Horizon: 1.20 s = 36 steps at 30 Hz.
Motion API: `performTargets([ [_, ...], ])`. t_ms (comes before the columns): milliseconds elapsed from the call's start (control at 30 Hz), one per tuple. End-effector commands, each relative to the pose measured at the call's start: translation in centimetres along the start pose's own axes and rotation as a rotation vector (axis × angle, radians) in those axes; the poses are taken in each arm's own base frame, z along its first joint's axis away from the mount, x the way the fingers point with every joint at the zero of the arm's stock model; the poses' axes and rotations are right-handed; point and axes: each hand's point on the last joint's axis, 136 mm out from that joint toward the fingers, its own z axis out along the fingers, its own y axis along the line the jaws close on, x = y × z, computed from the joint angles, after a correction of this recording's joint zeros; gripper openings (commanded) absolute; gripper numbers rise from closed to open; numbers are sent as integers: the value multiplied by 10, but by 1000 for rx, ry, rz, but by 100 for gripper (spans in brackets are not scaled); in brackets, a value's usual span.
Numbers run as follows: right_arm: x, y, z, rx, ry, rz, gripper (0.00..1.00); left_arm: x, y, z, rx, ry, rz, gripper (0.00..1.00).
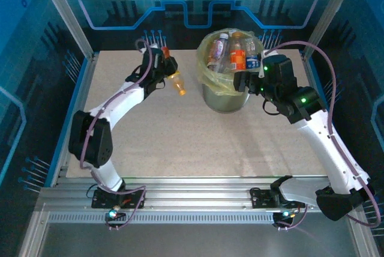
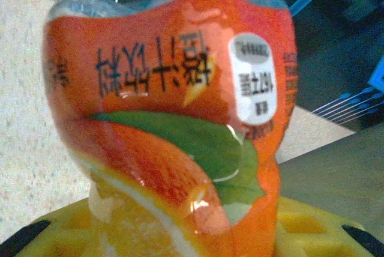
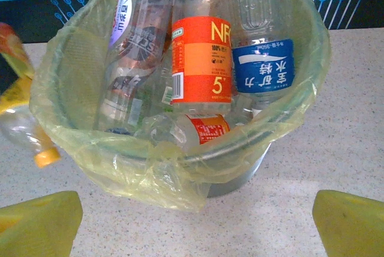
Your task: Put the plastic bottles in the bin
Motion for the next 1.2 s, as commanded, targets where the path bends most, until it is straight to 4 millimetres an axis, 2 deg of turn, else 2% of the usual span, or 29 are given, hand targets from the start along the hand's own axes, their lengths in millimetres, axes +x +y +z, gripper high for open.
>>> performTargets([
  [0, -2, -3, -6, 13, -30, 21, 100, -43, -21, -33, 67, -152, 138, 41],
  [167, 4, -8, -8, 26, -27, 32, 100, -81, -65, -72, 186, -303, 309, 41],
  [300, 7, -13, -10, 42, -26, 41, 100, -101, -107, -100, 289, -402, 467, 41],
  [400, 11, -19, -11, 61, -18, 47, 100, -102, -145, -114, 389, -434, 583, 41],
  [467, 14, -26, -12, 88, -13, 58, 100, -93, -170, -117, 446, -442, 674, 41],
  [600, 18, -40, -17, 133, -16, 87, 100, -68, -217, -119, 520, -478, 879, 41],
  [733, 18, -49, -23, 146, -41, 121, 100, -54, -249, -111, 545, -512, 1004, 41],
  [900, 21, -55, -30, 151, -57, 139, 100, -57, -267, -91, 550, -492, 994, 41],
  [1033, 23, -56, -31, 148, -58, 144, 100, -59, -274, -79, 545, -464, 947, 41],
  [1167, 25, -59, -30, 157, -51, 143, 100, -46, -284, -82, 606, -438, 922, 41],
])
